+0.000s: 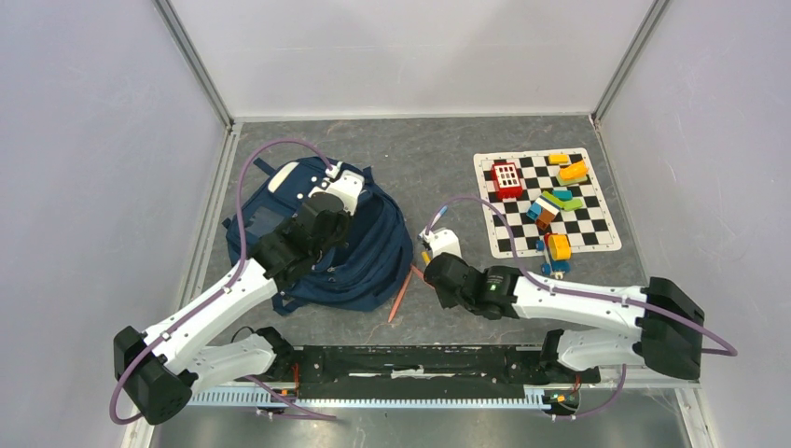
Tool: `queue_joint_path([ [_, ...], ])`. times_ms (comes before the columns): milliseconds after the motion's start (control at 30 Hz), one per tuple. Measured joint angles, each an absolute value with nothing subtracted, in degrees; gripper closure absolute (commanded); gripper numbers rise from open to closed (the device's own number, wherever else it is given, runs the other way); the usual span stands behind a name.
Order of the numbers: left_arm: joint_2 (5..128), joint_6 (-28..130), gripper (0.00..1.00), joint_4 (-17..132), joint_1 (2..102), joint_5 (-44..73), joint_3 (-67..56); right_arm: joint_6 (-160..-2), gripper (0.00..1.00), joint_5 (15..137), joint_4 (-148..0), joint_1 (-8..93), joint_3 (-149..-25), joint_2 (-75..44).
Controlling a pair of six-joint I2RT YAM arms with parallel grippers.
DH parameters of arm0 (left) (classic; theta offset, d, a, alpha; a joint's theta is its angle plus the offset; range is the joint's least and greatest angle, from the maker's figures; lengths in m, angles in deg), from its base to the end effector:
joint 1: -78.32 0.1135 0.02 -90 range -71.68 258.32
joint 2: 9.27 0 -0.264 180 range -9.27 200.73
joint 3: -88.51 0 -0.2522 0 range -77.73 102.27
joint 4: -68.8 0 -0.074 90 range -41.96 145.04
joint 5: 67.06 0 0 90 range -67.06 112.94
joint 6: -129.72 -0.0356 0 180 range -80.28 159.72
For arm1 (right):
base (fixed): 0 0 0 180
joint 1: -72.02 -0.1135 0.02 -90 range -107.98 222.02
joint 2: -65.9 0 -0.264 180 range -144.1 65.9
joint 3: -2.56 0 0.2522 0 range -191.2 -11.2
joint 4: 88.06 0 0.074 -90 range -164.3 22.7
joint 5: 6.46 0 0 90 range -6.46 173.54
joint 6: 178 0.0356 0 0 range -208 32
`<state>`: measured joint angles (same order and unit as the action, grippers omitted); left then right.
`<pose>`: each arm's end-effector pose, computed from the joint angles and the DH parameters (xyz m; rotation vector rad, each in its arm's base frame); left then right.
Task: Pack the student bag
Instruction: Pick up the stationery from the center of the board, then place the stationery in the student bag.
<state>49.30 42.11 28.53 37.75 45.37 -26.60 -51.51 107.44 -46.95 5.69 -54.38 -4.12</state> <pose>0.1772 -0.1339 0.3068 0.4777 2.0586 -0.0219 0.1087 0.2120 0.2181 -0.4634 2.3822 0.2918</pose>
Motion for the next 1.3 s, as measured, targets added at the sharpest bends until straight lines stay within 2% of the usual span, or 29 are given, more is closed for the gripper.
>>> queue_joint_path([
  [233, 49.8, 42.1, 0.95, 29.0, 37.7, 45.3, -27.0, -51.3, 1.0, 108.2, -46.4, 5.6, -54.3, -10.5],
  [500, 51.1, 42.1, 0.95, 29.0, 37.7, 43.8, -27.0, -52.2, 1.0, 107.5, -46.6, 5.6, -54.9, -6.0],
  [733, 51.1, 42.1, 0.95, 29.0, 37.7, 43.8, -27.0, -55.4, 0.98, 108.1, -46.5, 5.5, -69.1, -5.3],
  [867, 51.1, 42.1, 0.95, 29.0, 37.7, 43.8, -27.0, -57.4, 0.99, 109.3, -47.0, 5.4, -73.0, -5.8],
  [1300, 51.1, 42.1, 0.96, 29.1, 37.7, 43.3, -27.0, -57.7, 1.0, 101.5, -50.2, 5.9, -74.7, -19.6],
])
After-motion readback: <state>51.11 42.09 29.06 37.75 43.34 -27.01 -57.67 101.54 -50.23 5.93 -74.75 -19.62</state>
